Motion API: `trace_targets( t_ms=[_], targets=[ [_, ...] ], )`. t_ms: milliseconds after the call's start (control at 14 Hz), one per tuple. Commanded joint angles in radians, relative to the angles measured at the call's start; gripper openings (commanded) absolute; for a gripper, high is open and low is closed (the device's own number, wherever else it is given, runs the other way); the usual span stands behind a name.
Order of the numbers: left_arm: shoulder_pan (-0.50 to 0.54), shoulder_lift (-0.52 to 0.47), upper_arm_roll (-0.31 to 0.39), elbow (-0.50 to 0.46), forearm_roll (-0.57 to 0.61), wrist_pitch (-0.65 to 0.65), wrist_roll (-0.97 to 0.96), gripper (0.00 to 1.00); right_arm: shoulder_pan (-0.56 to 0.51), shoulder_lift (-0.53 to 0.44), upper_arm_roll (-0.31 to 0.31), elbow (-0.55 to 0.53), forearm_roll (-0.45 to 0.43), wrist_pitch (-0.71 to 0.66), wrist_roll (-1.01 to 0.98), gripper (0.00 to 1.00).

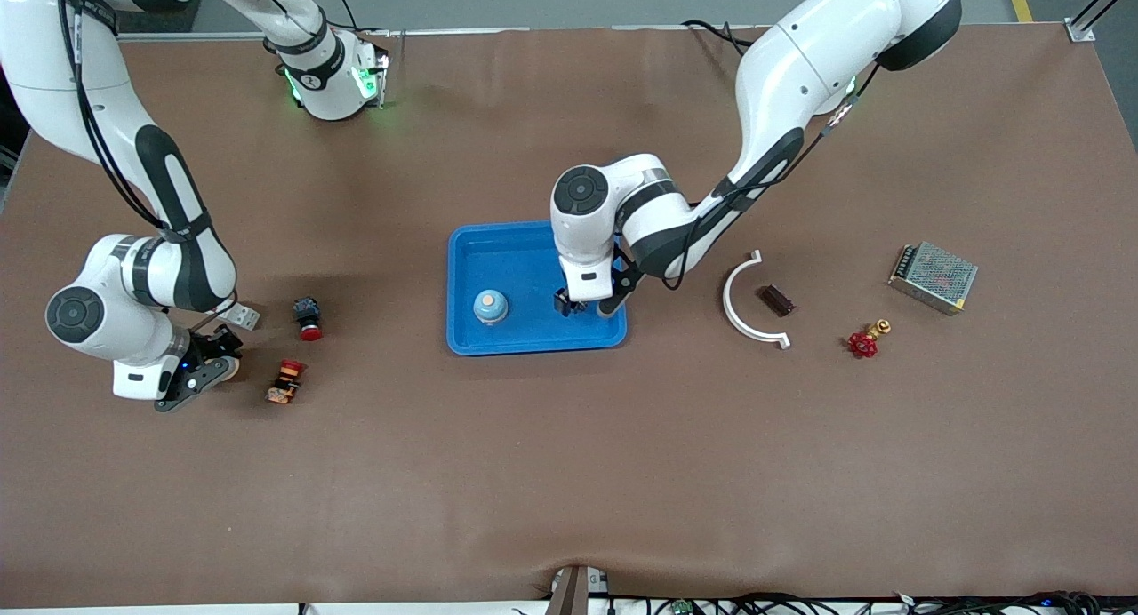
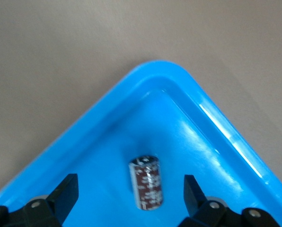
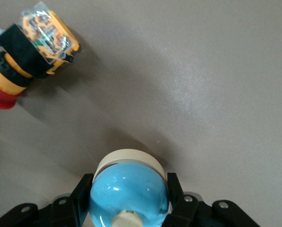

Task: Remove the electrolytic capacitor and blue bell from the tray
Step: 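Set the bell near the red buttons while the left gripper returns to the tray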

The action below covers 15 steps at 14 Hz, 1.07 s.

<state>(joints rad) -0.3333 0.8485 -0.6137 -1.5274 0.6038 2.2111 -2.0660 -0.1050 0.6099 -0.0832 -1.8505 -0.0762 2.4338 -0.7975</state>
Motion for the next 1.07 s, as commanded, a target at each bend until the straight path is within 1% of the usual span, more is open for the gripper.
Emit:
trace_targets(
  t_ms=[0, 71, 214, 356, 427, 499, 570, 641, 712, 783, 855, 997],
  targets=[
    [-0.033, 0.033, 0.034, 0.038, -0.006, 0.050, -0.072, 0.84, -0.032, 0.024, 0.023, 0.019, 0.035, -0.004, -0.017, 0.00],
    [-0.035, 0.038, 0.038, 0.038, -0.006, 0.058, -0.077, 0.78, -0.032, 0.028, 0.023, 0.019, 0.042, -0.004, -0.017, 0.00],
    [-0.049, 0.053, 0.048, 0.039, -0.004, 0.073, -0.094, 0.70, -0.032, 0.031, 0.025, 0.019, 0.047, -0.004, -0.017, 0.00],
    [-0.062, 0.060, 0.060, 0.038, -0.006, 0.079, -0.097, 0.57, -0.032, 0.036, 0.026, 0.020, 0.047, -0.004, -0.017, 0.00],
    [-0.062, 0.067, 0.060, 0.038, -0.006, 0.079, -0.097, 0.47, -0.032, 0.036, 0.026, 0.020, 0.047, -0.004, -0.016, 0.00],
    [-0.062, 0.067, 0.060, 0.038, -0.006, 0.079, -0.097, 0.32, -0.030, 0.037, 0.026, 0.020, 0.053, -0.004, -0.014, 0.00],
    [-0.061, 0.066, 0.060, 0.038, -0.006, 0.079, -0.091, 0.05, -0.030, 0.037, 0.026, 0.020, 0.068, -0.005, -0.015, 0.00],
    [-0.059, 0.060, 0.060, 0.038, -0.002, 0.079, -0.085, 0.00, -0.030, 0.040, 0.026, 0.020, 0.075, -0.005, -0.015, 0.00],
    [-0.050, 0.046, 0.060, 0.038, 0.014, 0.078, -0.083, 0.00, -0.028, 0.045, 0.025, 0.024, 0.075, -0.005, -0.015, 0.00],
    [-0.046, 0.029, 0.061, 0.033, 0.019, 0.064, -0.068, 0.00, -0.028, 0.050, 0.025, 0.030, 0.073, -0.005, -0.017, 0.04],
    [-0.035, 0.002, 0.060, 0.032, 0.019, 0.033, -0.043, 0.00, -0.028, 0.056, 0.025, 0.037, 0.073, -0.004, -0.023, 0.64],
    [-0.012, -0.048, 0.051, 0.033, 0.013, -0.045, 0.013, 0.00, -0.033, 0.065, 0.025, 0.048, 0.073, -0.001, -0.070, 1.00]
  ],
)
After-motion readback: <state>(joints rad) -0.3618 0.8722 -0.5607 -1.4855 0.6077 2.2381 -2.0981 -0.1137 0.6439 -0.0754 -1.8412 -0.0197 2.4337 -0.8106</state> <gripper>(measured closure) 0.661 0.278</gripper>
